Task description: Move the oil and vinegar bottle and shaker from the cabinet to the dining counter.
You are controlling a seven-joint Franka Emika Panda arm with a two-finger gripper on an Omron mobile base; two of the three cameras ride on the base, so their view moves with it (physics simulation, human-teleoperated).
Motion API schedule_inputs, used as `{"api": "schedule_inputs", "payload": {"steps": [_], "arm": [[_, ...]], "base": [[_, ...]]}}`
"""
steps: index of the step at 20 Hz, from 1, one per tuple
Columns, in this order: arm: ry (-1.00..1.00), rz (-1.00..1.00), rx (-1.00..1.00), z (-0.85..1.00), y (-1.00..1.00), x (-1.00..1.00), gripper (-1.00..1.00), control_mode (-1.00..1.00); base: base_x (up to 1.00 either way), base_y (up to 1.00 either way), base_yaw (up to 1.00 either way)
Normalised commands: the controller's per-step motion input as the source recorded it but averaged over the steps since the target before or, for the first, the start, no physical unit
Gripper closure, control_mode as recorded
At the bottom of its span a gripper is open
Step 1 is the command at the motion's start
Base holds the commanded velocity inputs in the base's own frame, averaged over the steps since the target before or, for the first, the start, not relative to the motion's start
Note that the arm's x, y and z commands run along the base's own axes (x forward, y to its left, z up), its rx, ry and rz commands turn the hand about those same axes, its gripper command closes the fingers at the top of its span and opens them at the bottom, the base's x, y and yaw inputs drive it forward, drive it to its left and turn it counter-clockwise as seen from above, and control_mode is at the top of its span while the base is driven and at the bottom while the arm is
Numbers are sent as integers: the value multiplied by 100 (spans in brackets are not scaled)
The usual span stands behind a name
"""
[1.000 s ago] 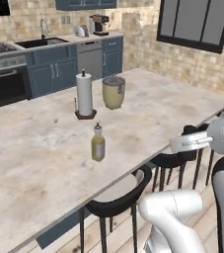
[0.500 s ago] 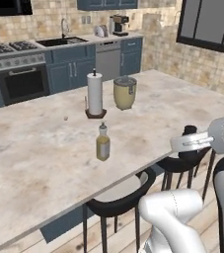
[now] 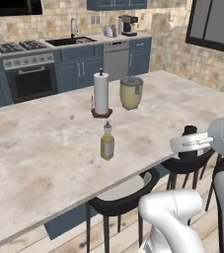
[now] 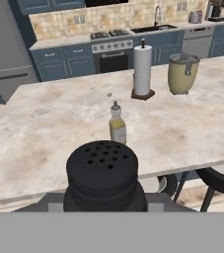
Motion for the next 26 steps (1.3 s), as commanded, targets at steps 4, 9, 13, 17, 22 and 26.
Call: {"api": "schedule_inputs", "payload": {"steps": [4, 9, 13, 17, 22, 26], "arm": [[0, 0, 0, 0, 0, 0, 100, 100], [0, 0, 0, 0, 0, 0, 100, 100], [0, 0, 0, 0, 0, 0, 100, 100], [0, 0, 0, 0, 0, 0, 100, 100], [0, 0, 0, 0, 0, 0, 100, 100], [0, 0, 0, 0, 0, 0, 100, 100]], "base": [[34, -2, 11], [14, 0, 1], [0, 0, 0], [0, 0, 0], [5, 0, 1], [2, -18, 16]]}}
